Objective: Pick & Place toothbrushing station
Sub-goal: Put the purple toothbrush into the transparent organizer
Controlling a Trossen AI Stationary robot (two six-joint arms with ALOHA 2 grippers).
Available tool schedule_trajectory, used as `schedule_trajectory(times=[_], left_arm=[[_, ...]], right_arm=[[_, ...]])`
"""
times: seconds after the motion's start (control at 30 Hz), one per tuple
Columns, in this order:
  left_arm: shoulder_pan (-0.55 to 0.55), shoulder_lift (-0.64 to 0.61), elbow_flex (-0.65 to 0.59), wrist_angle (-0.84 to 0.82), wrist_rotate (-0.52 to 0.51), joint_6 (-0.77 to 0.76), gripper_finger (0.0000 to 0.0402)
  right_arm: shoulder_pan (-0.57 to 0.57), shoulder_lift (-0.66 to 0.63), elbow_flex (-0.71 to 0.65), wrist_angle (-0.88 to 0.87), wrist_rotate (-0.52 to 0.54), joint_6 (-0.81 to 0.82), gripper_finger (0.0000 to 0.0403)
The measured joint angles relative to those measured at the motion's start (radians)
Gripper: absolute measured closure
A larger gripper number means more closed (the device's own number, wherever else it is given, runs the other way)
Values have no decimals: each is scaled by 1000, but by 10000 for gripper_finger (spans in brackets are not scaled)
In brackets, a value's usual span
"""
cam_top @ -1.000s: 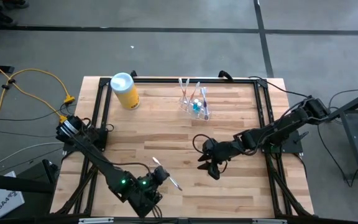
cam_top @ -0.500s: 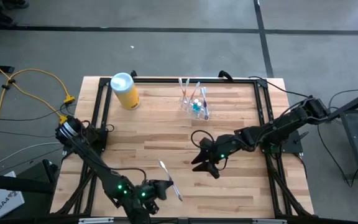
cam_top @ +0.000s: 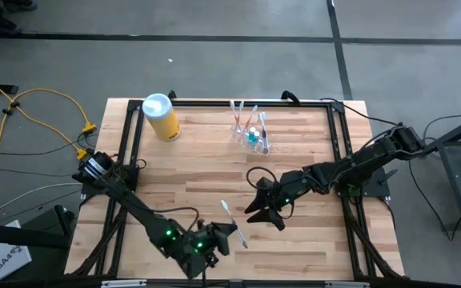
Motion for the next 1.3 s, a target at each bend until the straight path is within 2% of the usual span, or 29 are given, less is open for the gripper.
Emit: schedule_trajectory(times=[0.27,0.5,1.3], left_arm=[[53,1,0,122,119,101,399],[76,1,0,144,191,106,399],[160,1,0,142,290,45,399]], right_arm=[[-2,0,0,-4,56,-8,228],[-3,0,0,-4,56,-7,228],[-55,0,0,-43,56,28,228]])
